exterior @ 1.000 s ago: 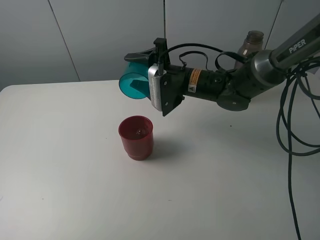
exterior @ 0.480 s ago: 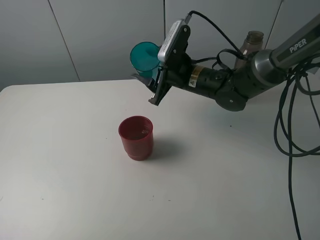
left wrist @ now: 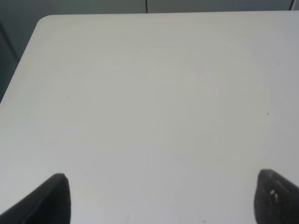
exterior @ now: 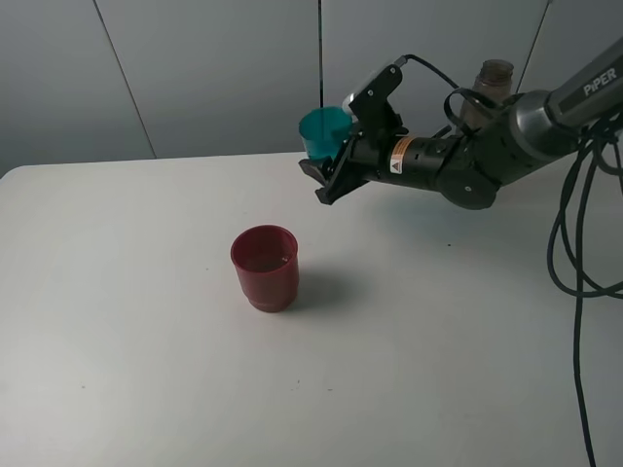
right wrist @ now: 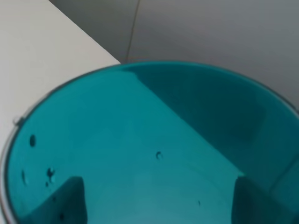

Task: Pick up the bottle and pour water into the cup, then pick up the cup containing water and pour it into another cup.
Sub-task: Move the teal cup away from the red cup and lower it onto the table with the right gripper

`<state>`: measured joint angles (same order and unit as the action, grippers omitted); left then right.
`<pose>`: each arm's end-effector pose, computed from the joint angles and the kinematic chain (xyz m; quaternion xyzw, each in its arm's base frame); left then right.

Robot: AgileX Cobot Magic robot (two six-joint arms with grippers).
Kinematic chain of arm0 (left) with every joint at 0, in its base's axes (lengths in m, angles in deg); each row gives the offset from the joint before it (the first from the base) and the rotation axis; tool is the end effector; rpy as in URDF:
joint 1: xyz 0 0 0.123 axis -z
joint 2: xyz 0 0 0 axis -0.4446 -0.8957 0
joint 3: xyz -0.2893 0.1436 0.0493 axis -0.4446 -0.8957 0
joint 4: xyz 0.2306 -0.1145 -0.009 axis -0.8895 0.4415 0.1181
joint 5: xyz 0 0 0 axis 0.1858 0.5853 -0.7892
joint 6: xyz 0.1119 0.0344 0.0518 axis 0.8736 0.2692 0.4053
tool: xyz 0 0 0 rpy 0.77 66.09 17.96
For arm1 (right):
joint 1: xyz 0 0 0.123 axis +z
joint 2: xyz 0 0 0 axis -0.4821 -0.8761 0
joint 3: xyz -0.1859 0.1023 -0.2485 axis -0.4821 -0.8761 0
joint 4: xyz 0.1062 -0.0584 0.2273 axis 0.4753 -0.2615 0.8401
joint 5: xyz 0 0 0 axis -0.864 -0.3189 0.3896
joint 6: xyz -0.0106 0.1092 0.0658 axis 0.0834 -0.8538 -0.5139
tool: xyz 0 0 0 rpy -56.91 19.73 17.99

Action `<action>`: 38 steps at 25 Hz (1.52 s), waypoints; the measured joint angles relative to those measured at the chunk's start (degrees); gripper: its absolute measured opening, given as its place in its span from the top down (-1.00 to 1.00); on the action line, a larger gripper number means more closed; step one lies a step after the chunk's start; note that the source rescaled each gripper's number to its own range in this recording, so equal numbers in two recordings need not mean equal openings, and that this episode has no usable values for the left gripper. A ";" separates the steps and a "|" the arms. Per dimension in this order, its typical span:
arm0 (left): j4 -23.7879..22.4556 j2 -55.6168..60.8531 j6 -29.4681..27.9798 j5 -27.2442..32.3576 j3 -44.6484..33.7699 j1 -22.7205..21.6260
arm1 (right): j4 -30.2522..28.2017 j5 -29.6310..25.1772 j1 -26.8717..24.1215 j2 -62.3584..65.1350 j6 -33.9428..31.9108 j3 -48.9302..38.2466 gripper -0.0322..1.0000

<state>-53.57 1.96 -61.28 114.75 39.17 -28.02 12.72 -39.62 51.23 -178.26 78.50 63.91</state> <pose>-0.0117 0.0015 0.2636 -0.0219 0.8570 0.0098 0.5148 0.4197 0.2224 0.1298 -0.3810 0.7252 0.1677 0.5485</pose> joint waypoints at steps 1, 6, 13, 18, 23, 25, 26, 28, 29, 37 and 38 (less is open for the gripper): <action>0.00 0.00 0.00 0.00 0.00 0.00 | 0.26 0.40 -0.42 0.00 -0.91 0.00 0.82; 0.00 0.00 0.00 0.00 0.00 0.00 | 2.29 3.75 -1.16 -4.13 -2.16 0.12 0.82; 0.00 0.00 0.00 0.00 0.00 0.00 | 7.51 4.97 -1.51 -10.94 -2.16 3.07 0.82; 0.00 0.00 0.00 0.00 0.00 0.00 | 8.37 5.93 -1.75 -14.04 -2.32 5.73 0.82; 0.00 0.00 0.00 0.00 0.00 0.00 | 8.49 5.19 -1.75 -14.34 -2.32 6.20 0.82; 0.00 0.00 0.00 0.00 0.00 0.00 | 8.49 3.94 -1.75 -14.43 -2.32 6.20 0.82; 0.00 0.00 0.00 0.00 0.00 0.00 | 8.49 3.83 -1.75 -14.43 -2.32 6.20 0.82; 0.00 0.00 0.11 0.00 0.00 0.00 | 8.49 3.73 -1.75 -14.43 -2.32 6.20 0.82; 0.00 0.00 0.21 0.00 0.00 0.00 | 8.49 3.73 -1.75 -14.43 -2.32 6.20 0.82; 0.00 0.00 0.21 0.00 0.00 0.00 | 8.49 3.83 -1.75 -14.57 -2.43 6.20 -0.35; 0.00 0.00 0.21 0.00 0.00 0.00 | 8.49 3.83 -1.75 -14.60 -2.76 6.20 -0.66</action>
<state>-53.57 1.96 -61.07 114.75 39.17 -28.02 21.21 -35.78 49.48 -192.86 75.74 70.11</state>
